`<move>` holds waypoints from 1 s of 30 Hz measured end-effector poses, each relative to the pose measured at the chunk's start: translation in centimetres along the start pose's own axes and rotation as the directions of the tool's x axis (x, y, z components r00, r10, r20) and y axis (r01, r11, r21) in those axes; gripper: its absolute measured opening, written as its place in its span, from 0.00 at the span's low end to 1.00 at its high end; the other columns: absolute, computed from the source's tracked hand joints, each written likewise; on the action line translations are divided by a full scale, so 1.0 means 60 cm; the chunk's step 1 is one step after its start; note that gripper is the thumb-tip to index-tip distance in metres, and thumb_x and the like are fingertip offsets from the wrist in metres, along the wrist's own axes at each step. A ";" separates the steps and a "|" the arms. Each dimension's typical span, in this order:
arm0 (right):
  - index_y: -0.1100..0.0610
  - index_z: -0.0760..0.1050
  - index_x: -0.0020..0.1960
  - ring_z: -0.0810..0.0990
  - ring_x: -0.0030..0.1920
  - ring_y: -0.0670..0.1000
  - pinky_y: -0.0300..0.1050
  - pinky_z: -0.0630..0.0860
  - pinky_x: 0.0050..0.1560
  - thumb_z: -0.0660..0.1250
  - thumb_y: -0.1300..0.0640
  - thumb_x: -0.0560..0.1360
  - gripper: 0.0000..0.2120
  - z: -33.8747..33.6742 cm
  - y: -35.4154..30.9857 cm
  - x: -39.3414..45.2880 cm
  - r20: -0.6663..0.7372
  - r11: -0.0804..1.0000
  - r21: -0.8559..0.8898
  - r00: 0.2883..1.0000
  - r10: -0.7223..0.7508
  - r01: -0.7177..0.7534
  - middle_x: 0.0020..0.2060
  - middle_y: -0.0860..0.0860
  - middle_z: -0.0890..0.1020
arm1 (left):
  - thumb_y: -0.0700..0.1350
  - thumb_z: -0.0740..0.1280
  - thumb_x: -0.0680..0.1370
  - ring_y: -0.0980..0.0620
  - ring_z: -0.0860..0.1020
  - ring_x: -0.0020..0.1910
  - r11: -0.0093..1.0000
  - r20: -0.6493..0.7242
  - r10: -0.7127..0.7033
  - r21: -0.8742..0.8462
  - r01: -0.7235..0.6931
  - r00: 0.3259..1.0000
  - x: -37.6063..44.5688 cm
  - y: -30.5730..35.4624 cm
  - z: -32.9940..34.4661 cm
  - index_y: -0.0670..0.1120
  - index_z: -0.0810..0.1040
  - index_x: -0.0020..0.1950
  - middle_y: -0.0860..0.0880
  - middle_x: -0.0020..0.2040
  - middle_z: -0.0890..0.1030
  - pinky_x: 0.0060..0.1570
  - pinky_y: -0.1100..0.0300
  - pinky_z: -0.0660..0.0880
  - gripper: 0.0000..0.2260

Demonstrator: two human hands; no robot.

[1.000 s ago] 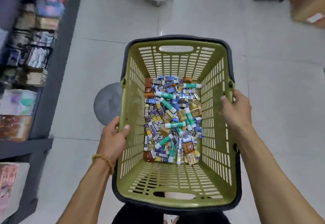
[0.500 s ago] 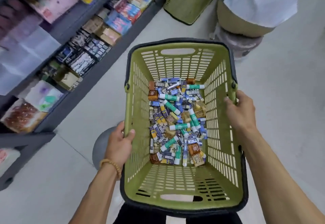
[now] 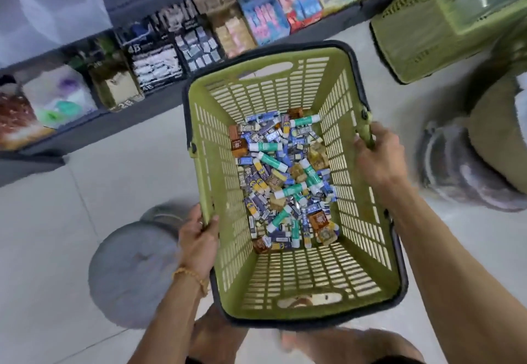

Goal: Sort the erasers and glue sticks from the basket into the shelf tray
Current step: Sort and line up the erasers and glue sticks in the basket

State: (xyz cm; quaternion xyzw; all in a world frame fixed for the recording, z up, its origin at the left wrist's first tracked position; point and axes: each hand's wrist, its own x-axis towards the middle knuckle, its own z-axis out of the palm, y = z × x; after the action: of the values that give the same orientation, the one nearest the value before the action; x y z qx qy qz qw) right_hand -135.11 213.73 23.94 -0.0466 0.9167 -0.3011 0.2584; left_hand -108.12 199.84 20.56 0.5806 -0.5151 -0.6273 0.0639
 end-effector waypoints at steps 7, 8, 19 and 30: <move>0.54 0.75 0.49 0.73 0.31 0.51 0.40 0.69 0.29 0.59 0.62 0.80 0.07 0.178 0.008 0.237 0.217 0.995 -0.014 0.971 -0.098 0.103 0.32 0.48 0.75 | 0.33 0.64 0.79 0.46 0.78 0.44 0.993 -0.250 -0.094 -0.089 0.073 0.964 0.175 -0.086 0.074 0.47 0.80 0.54 0.47 0.45 0.82 0.48 0.48 0.76 0.11; 0.53 0.75 0.48 0.72 0.30 0.50 0.40 0.69 0.27 0.58 0.63 0.80 0.09 0.206 0.006 0.266 0.257 0.992 -0.017 0.959 -0.116 0.125 0.31 0.48 0.74 | 0.34 0.64 0.79 0.46 0.78 0.44 0.992 -0.285 -0.108 -0.097 0.084 0.952 0.195 -0.098 0.084 0.46 0.80 0.56 0.47 0.46 0.82 0.47 0.49 0.77 0.11; 0.58 0.74 0.53 0.70 0.28 0.50 0.34 0.66 0.21 0.61 0.53 0.82 0.09 0.352 -0.025 0.449 0.503 0.954 0.002 0.824 -0.261 0.300 0.33 0.52 0.74 | 0.32 0.62 0.79 0.48 0.79 0.40 0.952 -0.464 -0.218 -0.296 0.082 0.858 0.307 -0.152 0.194 0.49 0.78 0.47 0.53 0.37 0.83 0.43 0.50 0.79 0.13; 0.52 0.77 0.58 0.77 0.43 0.48 0.40 0.71 0.47 0.63 0.53 0.81 0.08 0.323 -0.050 0.443 0.485 0.982 0.128 0.855 -0.182 0.137 0.46 0.50 0.82 | 0.40 0.67 0.78 0.53 0.82 0.51 0.960 -0.416 -0.270 -0.182 0.212 0.868 0.269 -0.119 0.184 0.45 0.79 0.59 0.53 0.51 0.84 0.46 0.63 0.77 0.10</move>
State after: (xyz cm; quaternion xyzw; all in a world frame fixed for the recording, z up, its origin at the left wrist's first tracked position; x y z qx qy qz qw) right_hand -148.49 194.68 0.57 -0.1864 0.7986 -0.3398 0.4605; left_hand -118.34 198.51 2.47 0.7608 -0.3689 -0.5161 0.1365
